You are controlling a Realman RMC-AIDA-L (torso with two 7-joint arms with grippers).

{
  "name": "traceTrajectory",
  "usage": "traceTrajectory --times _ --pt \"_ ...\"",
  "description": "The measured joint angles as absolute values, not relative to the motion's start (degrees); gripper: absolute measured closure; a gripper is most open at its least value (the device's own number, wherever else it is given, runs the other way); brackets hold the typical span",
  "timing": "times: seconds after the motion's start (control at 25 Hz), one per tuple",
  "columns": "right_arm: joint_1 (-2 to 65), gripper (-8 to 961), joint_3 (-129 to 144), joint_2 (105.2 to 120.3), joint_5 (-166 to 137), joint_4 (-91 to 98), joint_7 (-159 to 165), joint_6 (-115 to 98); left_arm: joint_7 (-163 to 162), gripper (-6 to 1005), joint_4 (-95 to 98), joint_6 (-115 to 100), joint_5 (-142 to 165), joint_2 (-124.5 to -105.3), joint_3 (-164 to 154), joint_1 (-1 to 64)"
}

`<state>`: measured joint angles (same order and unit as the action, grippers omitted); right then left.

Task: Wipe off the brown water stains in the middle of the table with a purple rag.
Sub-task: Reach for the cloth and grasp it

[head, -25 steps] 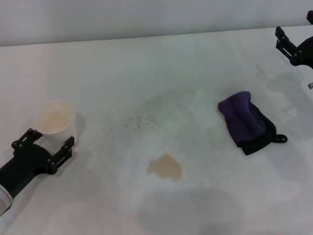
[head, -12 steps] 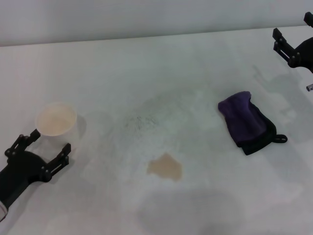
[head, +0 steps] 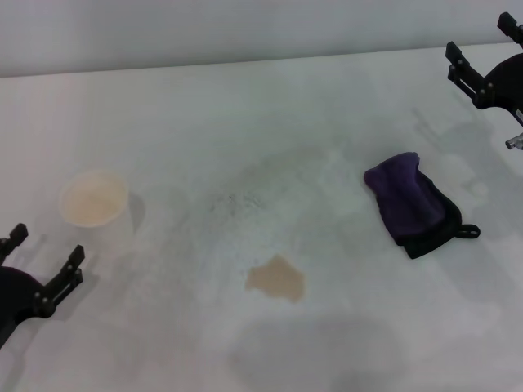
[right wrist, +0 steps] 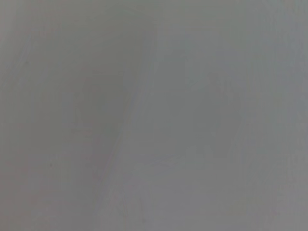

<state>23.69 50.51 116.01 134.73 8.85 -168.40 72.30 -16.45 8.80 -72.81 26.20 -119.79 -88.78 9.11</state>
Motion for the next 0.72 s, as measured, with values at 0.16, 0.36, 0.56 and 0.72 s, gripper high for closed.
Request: traceTrajectory --times 0.16,0.36,0.56,0.72 --pt "23.7 139 51.9 115.98 134.7 8.9 -167.2 72.6 -14.4 121 9.0 -76.6 24.2 -119.71 -88.5 7.2" --pt "23.8 139 52.6 115.81 134.9 9.0 -161.6 72.1 -11.3 120 8.8 -81.3 19.4 -119.50 -88.5 5.5" --pt "22.9 139 52.9 115.34 134.6 12.9 -145.0 68.4 -11.2 119 8.7 -85.1 13.3 -119.41 -88.3 4.9" --pt "20.7 140 54.2 114.88 129.3 21.9 -125.5 60.5 -11.2 119 8.6 -87.1 8.8 -119.29 -88.3 4.6"
